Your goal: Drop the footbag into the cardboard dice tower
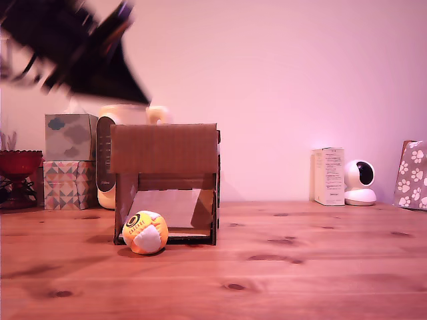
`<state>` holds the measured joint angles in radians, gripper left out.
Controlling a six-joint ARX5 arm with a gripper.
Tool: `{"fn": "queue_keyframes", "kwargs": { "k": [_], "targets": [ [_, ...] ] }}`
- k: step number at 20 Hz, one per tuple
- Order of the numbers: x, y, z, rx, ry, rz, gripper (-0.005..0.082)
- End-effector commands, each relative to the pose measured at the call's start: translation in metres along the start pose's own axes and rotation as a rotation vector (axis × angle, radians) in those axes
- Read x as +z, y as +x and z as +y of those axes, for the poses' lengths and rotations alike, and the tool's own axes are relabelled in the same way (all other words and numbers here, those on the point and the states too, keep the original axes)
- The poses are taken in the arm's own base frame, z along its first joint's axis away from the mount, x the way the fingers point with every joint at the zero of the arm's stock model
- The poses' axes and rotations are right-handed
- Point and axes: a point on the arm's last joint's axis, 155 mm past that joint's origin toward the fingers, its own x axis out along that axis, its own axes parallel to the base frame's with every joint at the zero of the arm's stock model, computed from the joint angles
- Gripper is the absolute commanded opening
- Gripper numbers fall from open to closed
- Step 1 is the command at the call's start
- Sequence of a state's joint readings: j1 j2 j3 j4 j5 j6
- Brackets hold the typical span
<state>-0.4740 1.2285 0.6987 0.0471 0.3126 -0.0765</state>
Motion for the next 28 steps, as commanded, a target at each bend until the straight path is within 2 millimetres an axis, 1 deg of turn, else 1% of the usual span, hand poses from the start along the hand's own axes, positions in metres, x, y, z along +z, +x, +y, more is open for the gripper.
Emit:
{"fn": "queue_keyframes", "kwargs": {
  "k": [1, 4, 7, 9, 11, 19, 21, 22, 23, 24, 25, 26, 27, 28],
  "targets": [
    [-0.005, -0.009, -0.008, -0.017, 0.004, -0.041, -0.0024],
    [-0.024, -0.024, -0.014, -0.027, -0.033, -0.070, -0.0024],
    [-0.047, -0.035, -0.011, 0.006, -0.089, -0.043, -0.0024],
    [-0.065, -0.037, -0.005, 0.041, -0.118, 0.011, -0.0024],
    [-0.075, -0.036, -0.002, 0.052, -0.129, 0.052, -0.0024],
    [-0.077, -0.035, -0.002, 0.053, -0.131, 0.059, -0.0024],
    [-0.073, -0.034, -0.001, 0.054, -0.126, 0.041, -0.0023],
    [-0.070, -0.034, 0.000, 0.058, -0.123, 0.030, -0.0009],
    [-0.068, -0.032, 0.002, 0.069, -0.121, 0.020, 0.0055],
    [-0.066, -0.031, 0.004, 0.074, -0.119, 0.013, 0.0198],
    [-0.065, -0.028, 0.004, 0.074, -0.117, 0.006, 0.0415],
    [-0.065, -0.025, 0.006, 0.076, -0.117, 0.004, 0.0656],
    [-0.066, -0.022, 0.007, 0.077, -0.117, 0.005, 0.0809],
    [-0.069, -0.019, 0.008, 0.078, -0.119, 0.015, 0.0765]
  ]
}}
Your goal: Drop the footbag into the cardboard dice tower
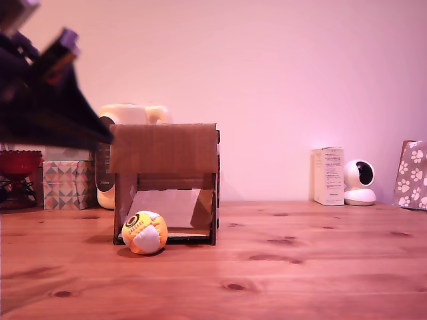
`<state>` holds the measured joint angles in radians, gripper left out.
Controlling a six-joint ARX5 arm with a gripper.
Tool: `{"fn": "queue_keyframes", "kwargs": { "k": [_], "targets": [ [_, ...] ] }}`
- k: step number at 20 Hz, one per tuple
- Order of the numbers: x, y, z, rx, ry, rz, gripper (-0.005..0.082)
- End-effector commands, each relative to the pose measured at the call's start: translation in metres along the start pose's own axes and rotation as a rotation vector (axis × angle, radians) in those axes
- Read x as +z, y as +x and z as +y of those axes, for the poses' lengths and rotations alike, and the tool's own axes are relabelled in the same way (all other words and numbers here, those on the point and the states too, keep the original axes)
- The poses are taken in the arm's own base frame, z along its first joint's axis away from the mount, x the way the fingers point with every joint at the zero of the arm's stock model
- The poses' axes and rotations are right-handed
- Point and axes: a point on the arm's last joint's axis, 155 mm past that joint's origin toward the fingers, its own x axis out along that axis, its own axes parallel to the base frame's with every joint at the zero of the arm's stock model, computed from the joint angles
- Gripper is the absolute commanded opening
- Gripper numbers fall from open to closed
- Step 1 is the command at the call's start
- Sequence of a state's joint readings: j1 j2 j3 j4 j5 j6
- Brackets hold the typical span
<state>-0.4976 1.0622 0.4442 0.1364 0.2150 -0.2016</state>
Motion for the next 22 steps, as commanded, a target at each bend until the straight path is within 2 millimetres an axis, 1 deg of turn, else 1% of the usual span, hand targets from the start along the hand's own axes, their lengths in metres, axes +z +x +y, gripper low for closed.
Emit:
{"fn": "queue_keyframes", "kwargs": {
  "k": [1, 7, 11, 14, 18, 22],
  "targets": [
    [-0.015, 0.006, 0.004, 0.006, -0.005, 0.031, 0.0760],
    [-0.023, 0.033, 0.015, 0.024, 0.018, 0.034, 0.0760],
    [-0.031, 0.054, 0.029, 0.064, 0.046, 0.027, 0.0760],
    [-0.035, 0.069, 0.035, 0.072, 0.050, 0.005, 0.0760],
    [-0.043, 0.082, 0.043, 0.088, 0.051, -0.003, 0.0760],
    [-0.045, 0.091, 0.047, 0.092, 0.055, -0.027, 0.0760]
  ]
}}
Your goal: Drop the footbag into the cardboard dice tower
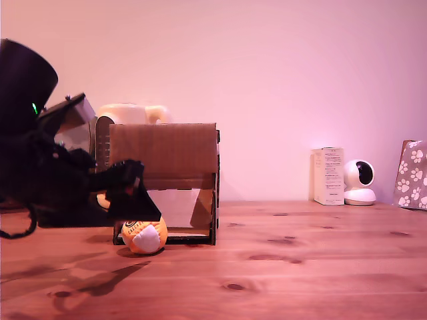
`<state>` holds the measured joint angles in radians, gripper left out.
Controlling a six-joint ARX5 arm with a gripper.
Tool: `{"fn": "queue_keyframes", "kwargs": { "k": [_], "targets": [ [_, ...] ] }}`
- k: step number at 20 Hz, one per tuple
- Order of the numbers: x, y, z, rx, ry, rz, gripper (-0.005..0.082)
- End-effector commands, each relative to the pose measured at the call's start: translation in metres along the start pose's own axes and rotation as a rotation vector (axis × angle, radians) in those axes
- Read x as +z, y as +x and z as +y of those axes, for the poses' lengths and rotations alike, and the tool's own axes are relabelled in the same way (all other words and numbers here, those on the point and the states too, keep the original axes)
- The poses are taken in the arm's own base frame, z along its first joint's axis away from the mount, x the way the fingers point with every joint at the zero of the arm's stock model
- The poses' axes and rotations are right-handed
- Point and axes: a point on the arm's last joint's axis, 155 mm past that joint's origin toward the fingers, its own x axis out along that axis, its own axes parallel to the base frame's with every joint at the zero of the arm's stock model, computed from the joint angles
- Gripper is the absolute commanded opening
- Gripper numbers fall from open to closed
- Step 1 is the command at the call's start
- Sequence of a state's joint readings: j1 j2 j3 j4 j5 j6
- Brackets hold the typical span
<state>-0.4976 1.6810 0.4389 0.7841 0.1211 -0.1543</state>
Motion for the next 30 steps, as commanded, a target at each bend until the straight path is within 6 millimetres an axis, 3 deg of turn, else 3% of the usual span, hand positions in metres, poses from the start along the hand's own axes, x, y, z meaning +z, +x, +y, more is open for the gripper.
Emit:
{"fn": "queue_keyframes", "kwargs": {
  "k": [1, 10, 11, 14, 15, 16, 20, 25, 30],
  "targets": [
    [-0.010, 0.003, 0.003, 0.009, 0.004, 0.012, 0.0760],
    [-0.009, 0.027, 0.014, 0.037, 0.000, 0.018, 0.0752],
    [-0.012, 0.029, 0.015, 0.040, -0.002, 0.027, 0.0687],
    [-0.021, 0.031, 0.019, 0.049, -0.007, 0.059, 0.0204],
    [-0.020, 0.032, 0.020, 0.050, -0.002, 0.059, 0.0115],
    [-0.018, 0.032, 0.019, 0.049, 0.010, 0.052, 0.0090],
    [-0.016, 0.032, 0.016, 0.030, 0.009, 0.049, 0.0091],
    [-0.019, 0.016, -0.009, -0.080, -0.006, 0.133, 0.0091],
    [0.012, -0.017, -0.023, -0.106, -0.005, 0.125, 0.0091]
  ]
}}
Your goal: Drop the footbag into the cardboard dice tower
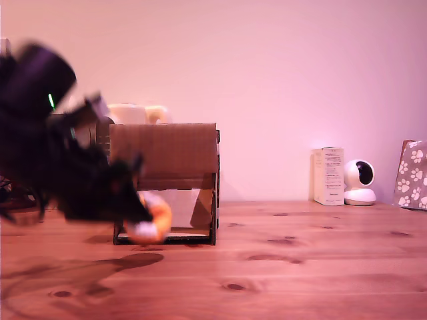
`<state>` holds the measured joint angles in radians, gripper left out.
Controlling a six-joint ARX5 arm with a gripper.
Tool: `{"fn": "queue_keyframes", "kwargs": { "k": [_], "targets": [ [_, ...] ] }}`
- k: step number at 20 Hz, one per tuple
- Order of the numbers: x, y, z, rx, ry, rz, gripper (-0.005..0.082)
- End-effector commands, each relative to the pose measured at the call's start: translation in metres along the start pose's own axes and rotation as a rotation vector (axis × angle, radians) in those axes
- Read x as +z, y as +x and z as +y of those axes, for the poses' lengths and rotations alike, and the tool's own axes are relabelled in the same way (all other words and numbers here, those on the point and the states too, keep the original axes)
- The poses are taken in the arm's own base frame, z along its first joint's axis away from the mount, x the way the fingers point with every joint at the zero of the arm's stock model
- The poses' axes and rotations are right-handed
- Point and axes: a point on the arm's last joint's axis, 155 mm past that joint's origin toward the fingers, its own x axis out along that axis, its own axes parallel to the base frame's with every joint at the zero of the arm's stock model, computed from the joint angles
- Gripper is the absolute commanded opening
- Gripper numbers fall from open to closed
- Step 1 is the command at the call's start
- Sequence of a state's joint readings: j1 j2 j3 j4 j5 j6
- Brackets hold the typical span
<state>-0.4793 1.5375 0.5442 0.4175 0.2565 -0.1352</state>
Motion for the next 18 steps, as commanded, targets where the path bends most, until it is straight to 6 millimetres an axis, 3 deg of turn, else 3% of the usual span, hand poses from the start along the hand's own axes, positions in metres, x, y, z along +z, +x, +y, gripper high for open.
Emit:
{"fn": "queue_keyframes", "kwargs": {
  "k": [1, 5, 11, 14, 18],
  "targets": [
    [0.007, -0.012, -0.005, -0.006, 0.010, -0.014, 0.0091],
    [0.033, -0.045, -0.017, -0.013, 0.024, -0.069, 0.0091],
    [0.112, -0.096, -0.041, -0.047, 0.110, -0.363, 0.0091],
    [0.144, -0.106, -0.046, -0.048, 0.131, -0.454, 0.0091],
    [0.180, -0.104, -0.046, -0.024, 0.152, -0.483, 0.0092]
  ]
}}
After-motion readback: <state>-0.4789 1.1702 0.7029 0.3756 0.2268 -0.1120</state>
